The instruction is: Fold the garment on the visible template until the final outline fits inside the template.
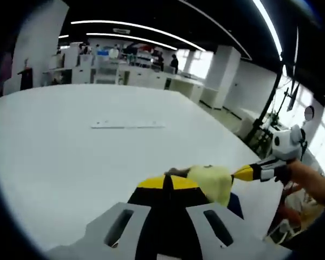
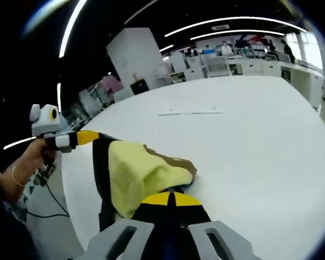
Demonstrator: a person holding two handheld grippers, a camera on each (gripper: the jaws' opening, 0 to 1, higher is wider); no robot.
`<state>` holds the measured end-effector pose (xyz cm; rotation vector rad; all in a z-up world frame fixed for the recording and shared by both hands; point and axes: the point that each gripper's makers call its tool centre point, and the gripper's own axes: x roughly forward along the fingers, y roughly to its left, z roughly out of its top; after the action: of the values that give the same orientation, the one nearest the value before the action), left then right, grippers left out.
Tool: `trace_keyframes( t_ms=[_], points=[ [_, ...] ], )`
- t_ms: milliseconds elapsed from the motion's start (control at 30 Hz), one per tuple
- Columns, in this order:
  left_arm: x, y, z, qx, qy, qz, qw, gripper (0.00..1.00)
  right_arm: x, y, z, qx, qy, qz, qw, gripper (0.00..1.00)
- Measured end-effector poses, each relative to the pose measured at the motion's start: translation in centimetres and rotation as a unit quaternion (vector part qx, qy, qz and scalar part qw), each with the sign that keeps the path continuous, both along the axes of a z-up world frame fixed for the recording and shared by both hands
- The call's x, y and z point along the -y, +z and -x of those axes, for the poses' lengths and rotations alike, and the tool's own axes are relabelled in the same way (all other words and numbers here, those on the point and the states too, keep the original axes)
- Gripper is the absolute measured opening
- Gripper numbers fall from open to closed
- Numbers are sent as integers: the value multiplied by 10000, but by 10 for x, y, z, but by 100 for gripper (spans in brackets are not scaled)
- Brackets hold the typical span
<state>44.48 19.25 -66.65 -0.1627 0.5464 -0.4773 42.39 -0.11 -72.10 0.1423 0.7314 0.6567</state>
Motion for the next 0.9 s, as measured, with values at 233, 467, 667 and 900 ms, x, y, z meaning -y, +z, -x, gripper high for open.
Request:
trace_keyframes(
  t_ms=[233,467,667,900],
  points=[
    [-23,-10,19,-121,111,278,9995,0,13,-2,8,-83,-34,138,9999,0],
    [-40,-19,37,-157,108,690,9974,0,22,-12,17,-207,-66,235,9995,0],
    [-52,-32,47,-169,30,568,9982,0,31,-26,24,-326,-58,472,9983,0],
    [-64,-45,56,-261,48,439,9987,0,42,-37,31,-450,-120,567,9973,0]
  ],
)
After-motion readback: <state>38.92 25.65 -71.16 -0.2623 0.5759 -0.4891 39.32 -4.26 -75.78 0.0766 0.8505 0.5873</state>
